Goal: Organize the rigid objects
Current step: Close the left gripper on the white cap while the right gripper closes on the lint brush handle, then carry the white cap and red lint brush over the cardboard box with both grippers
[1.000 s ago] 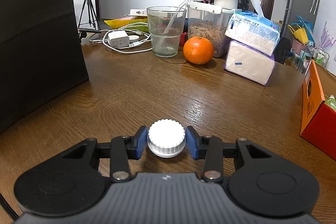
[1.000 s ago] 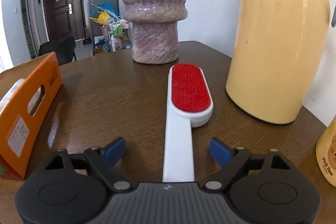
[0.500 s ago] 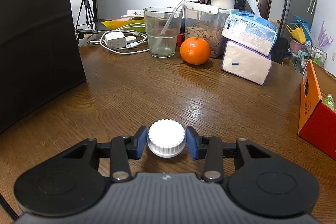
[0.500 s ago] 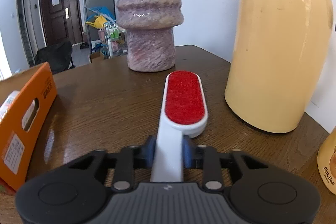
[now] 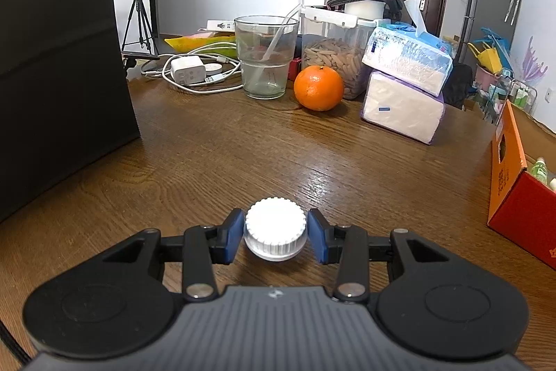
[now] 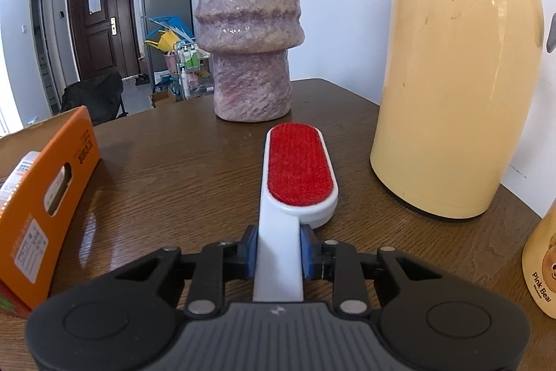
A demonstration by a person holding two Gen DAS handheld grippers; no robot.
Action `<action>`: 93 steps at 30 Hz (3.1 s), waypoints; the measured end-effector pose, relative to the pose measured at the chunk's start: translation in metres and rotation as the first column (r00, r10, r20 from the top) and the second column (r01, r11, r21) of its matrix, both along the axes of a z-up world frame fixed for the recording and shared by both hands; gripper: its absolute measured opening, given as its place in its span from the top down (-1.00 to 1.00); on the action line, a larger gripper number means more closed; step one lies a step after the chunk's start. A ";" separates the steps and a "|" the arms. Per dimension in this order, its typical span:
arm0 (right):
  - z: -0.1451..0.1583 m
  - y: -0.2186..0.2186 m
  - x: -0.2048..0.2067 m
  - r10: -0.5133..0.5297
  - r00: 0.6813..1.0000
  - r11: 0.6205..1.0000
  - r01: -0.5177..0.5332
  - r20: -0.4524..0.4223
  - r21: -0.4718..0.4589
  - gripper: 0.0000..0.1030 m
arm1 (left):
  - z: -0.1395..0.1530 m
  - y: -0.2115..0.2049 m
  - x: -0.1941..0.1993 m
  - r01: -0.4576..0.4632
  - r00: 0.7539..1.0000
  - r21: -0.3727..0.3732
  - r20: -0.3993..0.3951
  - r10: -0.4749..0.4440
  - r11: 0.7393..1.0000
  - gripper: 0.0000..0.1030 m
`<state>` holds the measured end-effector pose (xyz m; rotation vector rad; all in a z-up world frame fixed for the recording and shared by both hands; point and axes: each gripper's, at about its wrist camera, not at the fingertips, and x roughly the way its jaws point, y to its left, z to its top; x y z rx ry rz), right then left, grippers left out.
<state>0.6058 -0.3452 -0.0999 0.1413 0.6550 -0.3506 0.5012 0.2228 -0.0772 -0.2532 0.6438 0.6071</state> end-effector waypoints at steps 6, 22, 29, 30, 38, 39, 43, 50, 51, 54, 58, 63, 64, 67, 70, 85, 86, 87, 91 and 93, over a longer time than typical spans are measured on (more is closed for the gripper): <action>0.004 0.000 -0.009 -0.010 1.000 1.000 0.010 0.021 0.016 0.54 | 0.004 -0.002 -0.003 0.009 1.000 0.008 0.017 -0.009 1.000 0.20; 0.025 0.018 -0.061 0.014 0.993 0.999 -0.019 0.113 0.047 0.54 | 0.023 -0.017 -0.027 0.054 0.995 -0.010 0.086 -0.053 0.998 0.20; 0.033 0.030 -0.091 0.035 0.989 0.998 -0.042 0.146 0.048 0.54 | 0.030 -0.028 -0.044 0.091 0.989 -0.018 0.116 -0.088 0.996 0.20; 0.034 0.032 -0.095 0.038 0.988 0.998 -0.045 0.149 0.045 0.53 | 0.031 -0.029 -0.046 0.096 0.989 -0.019 0.119 -0.093 0.995 0.20; 0.041 0.052 -0.127 0.079 0.983 0.996 -0.085 0.167 0.026 0.53 | 0.038 -0.048 -0.066 0.153 0.979 -0.011 0.135 -0.150 0.988 0.20; 0.042 0.055 -0.131 0.088 0.982 0.996 -0.092 0.169 0.021 0.53 | 0.038 -0.051 -0.069 0.160 0.978 -0.009 0.135 -0.157 0.987 0.20; 0.045 0.066 -0.148 0.119 0.978 0.993 -0.120 0.170 -0.003 0.54 | 0.038 -0.058 -0.078 0.183 0.975 -0.003 0.126 -0.181 0.983 0.20; 0.048 0.084 -0.176 0.169 0.970 0.986 -0.167 0.177 -0.024 0.53 | 0.039 -0.073 -0.094 0.227 0.967 0.006 0.118 -0.226 0.974 0.20; 0.048 0.087 -0.180 0.176 0.968 0.984 -0.175 0.177 -0.026 0.53 | 0.039 -0.075 -0.096 0.234 0.965 0.006 0.119 -0.233 0.972 0.20; 0.049 0.096 -0.190 0.199 0.964 0.980 -0.197 0.178 -0.033 0.54 | 0.040 -0.082 -0.103 0.254 0.960 0.007 0.121 -0.253 0.967 0.20; 0.051 0.105 -0.203 0.225 0.957 0.974 -0.222 0.182 -0.035 0.53 | 0.042 -0.095 -0.110 0.283 0.951 0.012 0.122 -0.283 0.959 0.20; 0.054 0.119 -0.215 0.259 0.948 0.966 -0.256 0.187 -0.038 0.54 | 0.045 -0.110 -0.119 0.318 0.939 0.021 0.127 -0.318 0.948 0.20; 0.055 0.121 -0.217 0.265 0.946 0.964 -0.262 0.188 -0.038 0.54 | 0.046 -0.114 -0.121 0.327 0.936 0.023 0.129 -0.327 0.945 0.20; 0.056 0.131 -0.223 0.287 0.939 0.958 -0.285 0.188 -0.035 0.54 | 0.049 -0.124 -0.124 0.347 0.928 0.025 0.134 -0.347 0.938 0.20; 0.056 0.141 -0.228 0.304 0.934 0.952 -0.304 0.187 -0.033 0.54 | 0.053 -0.134 -0.127 0.368 0.919 0.030 0.142 -0.368 0.929 0.20; 0.061 0.185 -0.241 0.392 0.900 0.918 -0.395 0.189 -0.024 0.54 | 0.059 -0.179 -0.130 0.453 0.878 0.046 0.148 -0.455 0.890 0.20; 0.062 0.188 -0.241 0.397 0.898 0.916 -0.400 0.191 -0.025 0.54 | 0.059 -0.181 -0.129 0.457 0.876 0.046 0.148 -0.459 0.888 0.20; 0.063 0.190 -0.240 0.403 0.895 0.914 -0.406 0.192 -0.025 0.54 | 0.059 -0.182 -0.128 0.460 0.875 0.046 0.148 -0.461 0.887 0.20; 0.069 0.199 -0.233 0.416 0.886 0.907 -0.421 0.203 -0.022 0.54 | 0.062 -0.187 -0.119 0.468 0.870 0.044 0.150 -0.469 0.883 0.20; 0.071 0.203 -0.226 0.421 0.884 0.904 -0.426 0.204 -0.023 0.54 | 0.064 -0.190 -0.113 0.471 0.868 0.044 0.151 -0.472 0.881 0.20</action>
